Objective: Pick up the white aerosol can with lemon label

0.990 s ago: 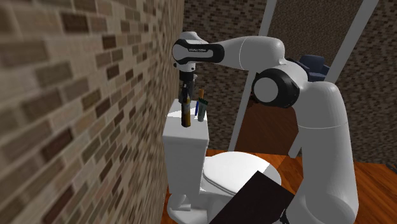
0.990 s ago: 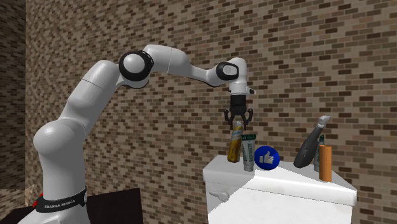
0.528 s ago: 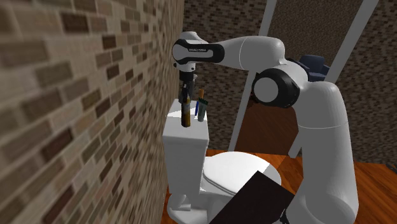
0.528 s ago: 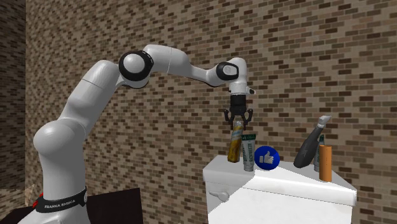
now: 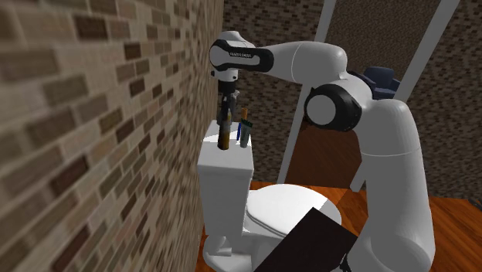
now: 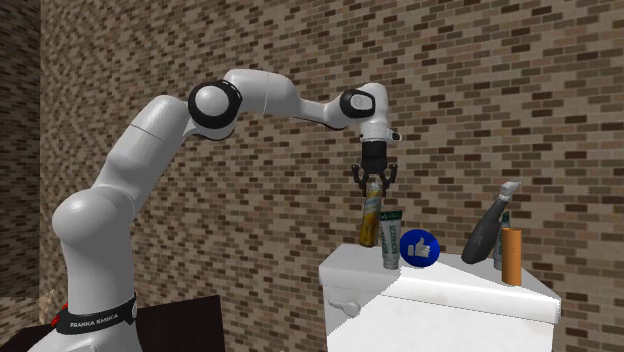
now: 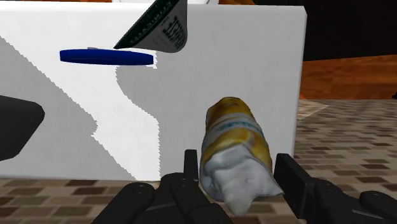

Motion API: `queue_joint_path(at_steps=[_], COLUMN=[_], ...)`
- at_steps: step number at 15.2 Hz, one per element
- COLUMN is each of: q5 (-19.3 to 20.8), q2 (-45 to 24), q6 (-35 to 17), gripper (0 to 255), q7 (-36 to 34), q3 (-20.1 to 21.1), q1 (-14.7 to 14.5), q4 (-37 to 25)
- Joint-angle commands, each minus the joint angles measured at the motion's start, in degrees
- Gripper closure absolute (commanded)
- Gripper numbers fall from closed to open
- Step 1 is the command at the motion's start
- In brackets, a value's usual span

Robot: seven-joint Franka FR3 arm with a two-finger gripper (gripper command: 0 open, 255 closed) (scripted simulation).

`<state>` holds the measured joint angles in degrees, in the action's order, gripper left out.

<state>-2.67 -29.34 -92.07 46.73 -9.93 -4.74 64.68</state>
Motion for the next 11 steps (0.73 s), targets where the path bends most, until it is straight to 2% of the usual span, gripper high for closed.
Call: queue_joint_path(at_steps=[1,9,11], q5=[-0.09,-0.64,-0.65], q2=[-0.63,-4.60,-4.70], q6=[2.15,11.03,11.21], gripper=[255,255,255], q7=[0.04,0.17,0.17], q3=[0.00,0.10,0.11], q1=[0.20,1.27,1.30], q4=[-2.80,-15.67,-15.96])
